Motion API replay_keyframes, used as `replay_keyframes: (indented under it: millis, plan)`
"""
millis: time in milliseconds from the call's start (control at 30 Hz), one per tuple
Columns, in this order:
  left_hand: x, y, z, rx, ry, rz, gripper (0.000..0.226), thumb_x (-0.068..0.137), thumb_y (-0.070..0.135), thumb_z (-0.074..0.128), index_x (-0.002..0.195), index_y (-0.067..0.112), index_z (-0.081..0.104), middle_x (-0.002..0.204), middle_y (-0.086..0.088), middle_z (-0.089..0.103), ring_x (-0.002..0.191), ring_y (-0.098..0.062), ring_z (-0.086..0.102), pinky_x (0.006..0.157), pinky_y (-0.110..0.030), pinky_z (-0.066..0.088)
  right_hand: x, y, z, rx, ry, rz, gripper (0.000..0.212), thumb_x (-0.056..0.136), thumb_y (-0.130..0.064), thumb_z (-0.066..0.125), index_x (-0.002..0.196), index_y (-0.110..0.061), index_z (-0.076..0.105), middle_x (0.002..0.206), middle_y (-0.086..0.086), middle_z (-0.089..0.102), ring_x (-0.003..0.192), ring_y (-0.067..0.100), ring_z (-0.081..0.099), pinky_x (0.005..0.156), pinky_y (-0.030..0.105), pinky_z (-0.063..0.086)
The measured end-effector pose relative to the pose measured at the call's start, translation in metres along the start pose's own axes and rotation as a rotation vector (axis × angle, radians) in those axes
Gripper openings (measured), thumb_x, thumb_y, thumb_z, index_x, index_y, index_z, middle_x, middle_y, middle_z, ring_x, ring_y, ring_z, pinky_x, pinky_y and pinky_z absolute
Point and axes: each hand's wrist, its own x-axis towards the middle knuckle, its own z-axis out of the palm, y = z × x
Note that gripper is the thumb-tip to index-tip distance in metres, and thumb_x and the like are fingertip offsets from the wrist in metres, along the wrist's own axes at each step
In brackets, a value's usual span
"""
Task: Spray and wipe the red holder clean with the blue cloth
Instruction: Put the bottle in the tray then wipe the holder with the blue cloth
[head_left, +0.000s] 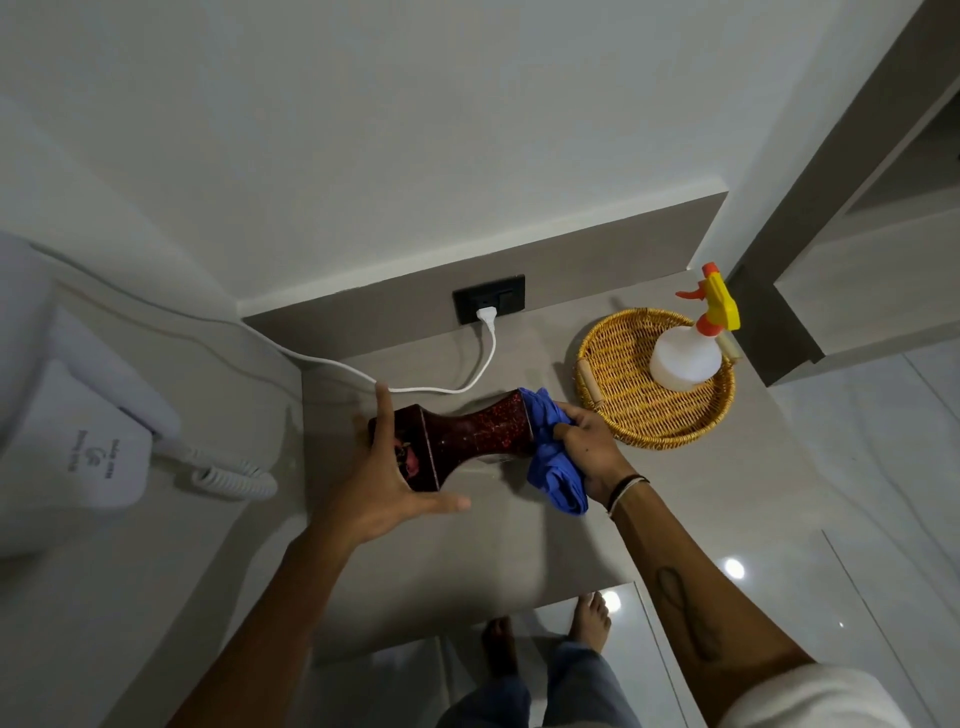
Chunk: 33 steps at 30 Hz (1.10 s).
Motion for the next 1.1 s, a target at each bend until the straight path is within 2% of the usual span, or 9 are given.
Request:
replay_keyframes:
  millis: [167,233,300,467,567,667,800,933,1100]
  plan:
    - [-0.002,0.007,0.01,0.242,0.137,0.06,0.168,0.05,0.071,0.1,0.171,0.035,-0.012,0.181,-0.016,-0.021,0.166,-0.043,0.017,0.127,-0.063,0.037,0.008,0.002,-0.001,-0.039,0.018,-0.003,0.04,0.101,0.015,0.041,0.121,-0.003,0.071,0.094,0.015,0.075,0.071,0.024,0.071,0.057,0.027,0.065]
    - [0.002,0.009,0.013,0.405,0.287,0.181,0.158,0.053,0.078,0.094,0.172,0.016,0.011,0.183,-0.015,-0.015,0.169,-0.037,-0.001,0.134,-0.06,0.02,0.008,0.0,0.002,-0.058,0.015,-0.012,0.041,0.102,0.014,0.041,0.109,-0.011,0.073,0.093,0.014,0.075,0.069,0.022,0.071,0.055,0.026,0.063]
    - [0.006,0.012,0.014,0.475,0.306,0.254,0.159,0.056,0.08,0.091,0.174,0.012,0.006,0.182,-0.008,-0.021,0.168,-0.027,-0.015,0.136,-0.053,0.006,0.008,0.0,0.003,-0.103,0.007,-0.027,0.042,0.103,0.013,0.041,0.103,-0.015,0.073,0.093,0.015,0.074,0.07,0.023,0.069,0.058,0.028,0.063]
    - [0.007,0.015,0.018,0.573,0.266,0.371,0.138,0.075,0.076,0.082,0.169,0.033,-0.008,0.183,-0.017,-0.01,0.169,-0.039,0.001,0.134,-0.06,0.017,0.01,0.005,0.005,-0.19,0.033,-0.064,0.033,0.105,0.009,0.042,0.119,-0.002,0.071,0.099,0.021,0.072,0.07,0.024,0.067,0.056,0.024,0.061]
    - [0.009,0.015,0.017,0.57,0.307,0.383,0.134,0.076,0.07,0.086,0.174,0.017,0.012,0.183,-0.02,0.003,0.167,-0.043,0.012,0.131,-0.06,0.02,0.011,0.007,0.004,-0.254,0.04,-0.118,0.035,0.106,0.007,0.042,0.131,0.0,0.067,0.104,0.024,0.073,0.077,0.027,0.069,0.067,0.034,0.063]
    - [0.011,0.012,0.017,0.511,0.343,0.379,0.133,0.072,0.061,0.093,0.17,0.003,0.025,0.181,-0.023,0.016,0.165,-0.042,0.021,0.13,-0.058,0.023,0.004,0.009,0.009,-0.427,0.096,-0.325,0.045,0.101,0.01,0.044,0.138,-0.004,0.064,0.123,0.022,0.072,0.105,0.031,0.07,0.096,0.046,0.06]
    - [0.009,0.004,0.014,0.342,0.288,0.335,0.137,0.072,0.051,0.098,0.172,0.003,0.017,0.179,-0.022,0.024,0.163,-0.04,0.028,0.129,-0.057,0.031,-0.027,0.017,0.023,-0.654,0.185,-0.704,0.056,0.095,0.013,0.053,0.147,-0.007,0.058,0.148,0.011,0.061,0.137,0.018,0.056,0.121,0.029,0.042]
    - [0.01,-0.006,0.023,0.276,0.284,0.322,0.115,0.068,0.034,0.105,0.158,-0.006,0.043,0.15,-0.028,0.056,0.135,-0.046,0.058,0.113,-0.051,0.048,-0.063,0.028,0.05,-0.731,0.085,-0.976,0.059,0.095,0.011,0.056,0.151,-0.004,0.054,0.157,0.015,0.054,0.148,0.023,0.049,0.127,0.039,0.039]
    - [0.012,-0.014,0.032,0.278,0.402,0.341,0.108,0.064,0.003,0.104,0.154,-0.012,0.045,0.15,-0.039,0.055,0.137,-0.06,0.055,0.116,-0.051,0.036,-0.086,0.057,0.078,-0.897,-0.083,-1.185,0.055,0.101,0.004,0.053,0.155,-0.007,0.049,0.166,0.012,0.043,0.156,0.03,0.04,0.131,0.036,0.03]
